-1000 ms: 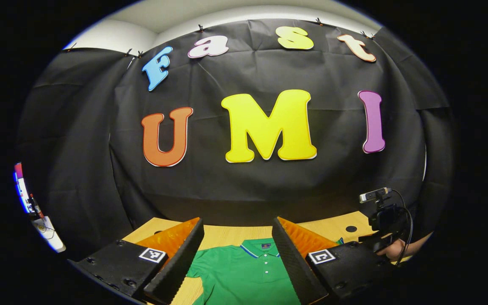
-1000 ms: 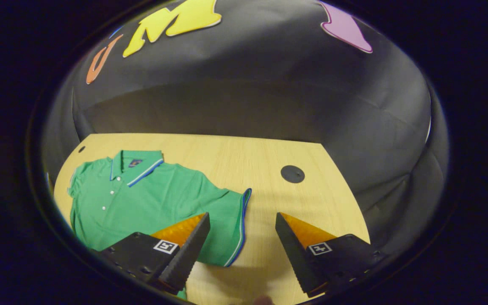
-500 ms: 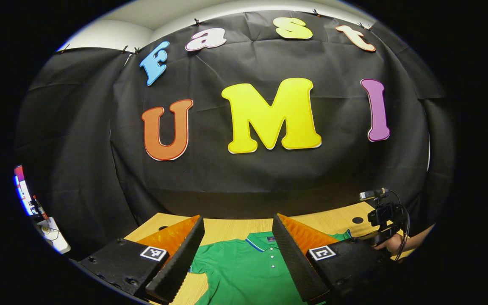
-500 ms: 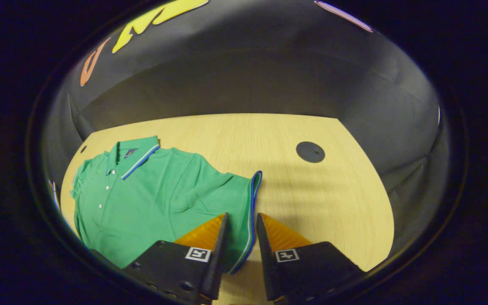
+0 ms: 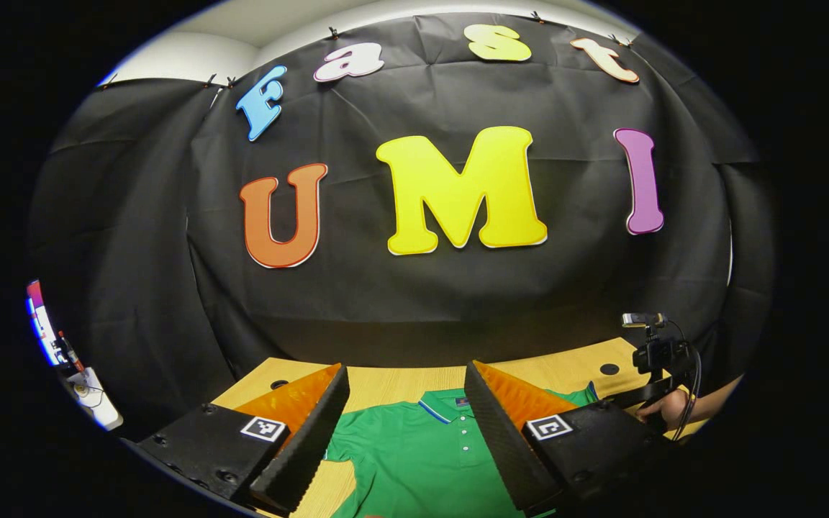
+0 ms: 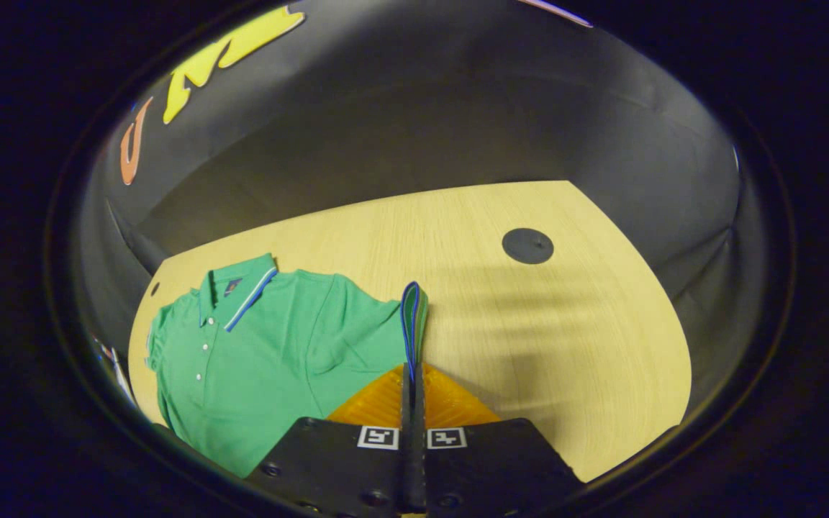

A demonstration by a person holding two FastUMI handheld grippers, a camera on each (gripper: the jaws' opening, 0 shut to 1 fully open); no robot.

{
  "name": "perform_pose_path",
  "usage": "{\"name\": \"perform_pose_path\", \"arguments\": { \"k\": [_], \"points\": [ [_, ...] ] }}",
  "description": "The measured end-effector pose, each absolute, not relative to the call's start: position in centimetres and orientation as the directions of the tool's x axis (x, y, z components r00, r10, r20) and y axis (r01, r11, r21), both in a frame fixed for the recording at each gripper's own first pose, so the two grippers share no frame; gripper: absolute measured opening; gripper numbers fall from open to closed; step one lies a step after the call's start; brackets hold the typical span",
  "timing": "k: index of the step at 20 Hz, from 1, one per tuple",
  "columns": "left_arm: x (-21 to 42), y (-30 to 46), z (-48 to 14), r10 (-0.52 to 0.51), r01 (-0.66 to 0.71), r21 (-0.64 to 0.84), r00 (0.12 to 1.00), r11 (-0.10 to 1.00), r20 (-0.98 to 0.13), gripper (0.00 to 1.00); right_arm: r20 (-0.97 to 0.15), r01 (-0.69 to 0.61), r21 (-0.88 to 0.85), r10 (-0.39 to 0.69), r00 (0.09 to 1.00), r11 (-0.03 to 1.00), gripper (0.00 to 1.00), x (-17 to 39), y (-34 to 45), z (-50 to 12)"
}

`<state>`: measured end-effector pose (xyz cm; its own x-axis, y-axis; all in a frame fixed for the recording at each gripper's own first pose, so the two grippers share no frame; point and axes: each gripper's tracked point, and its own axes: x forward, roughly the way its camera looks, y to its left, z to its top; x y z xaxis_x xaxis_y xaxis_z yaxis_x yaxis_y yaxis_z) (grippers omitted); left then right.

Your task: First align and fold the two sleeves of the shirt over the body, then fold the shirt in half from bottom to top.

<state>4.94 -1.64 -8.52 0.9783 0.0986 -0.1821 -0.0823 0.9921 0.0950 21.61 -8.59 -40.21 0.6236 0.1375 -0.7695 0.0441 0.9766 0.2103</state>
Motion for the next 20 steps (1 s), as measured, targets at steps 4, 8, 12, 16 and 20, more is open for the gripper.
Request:
{"name": "perform_pose_path", "arguments": {
  "k": [4,8,12,16,20],
  "points": [
    [5.2,-1.1,-8.6,0.108,-0.093,0.085,0.977,0.992,-0.184,1.0,-0.751,0.044,0.228,0.147,0.644,0.973,0.0,21.3,-7.8,-37.6],
    [4.8,-0.3,-9.3,0.115,-0.108,0.045,0.974,0.993,-0.195,1.0,-0.741,0.022,0.25,0.176,0.648,0.968,0.0,21.3,-4.9,-34.3],
    [3.9,1.6,-10.5,0.144,-0.15,-0.005,0.96,0.989,-0.238,1.0,-0.726,-0.033,0.243,0.204,0.657,0.969,0.0,22.2,-0.2,-32.0],
    [2.6,4.4,-11.0,0.195,-0.203,-0.006,0.948,0.979,-0.252,1.0,-0.738,-0.08,0.236,0.232,0.633,0.968,0.0,22.5,5.0,-32.1],
    [1.3,7.0,-11.1,0.237,-0.244,0.004,0.936,0.97,-0.26,1.0,-0.763,-0.106,0.241,0.256,0.593,0.965,0.0,22.3,9.2,-33.6]
  ]
}}
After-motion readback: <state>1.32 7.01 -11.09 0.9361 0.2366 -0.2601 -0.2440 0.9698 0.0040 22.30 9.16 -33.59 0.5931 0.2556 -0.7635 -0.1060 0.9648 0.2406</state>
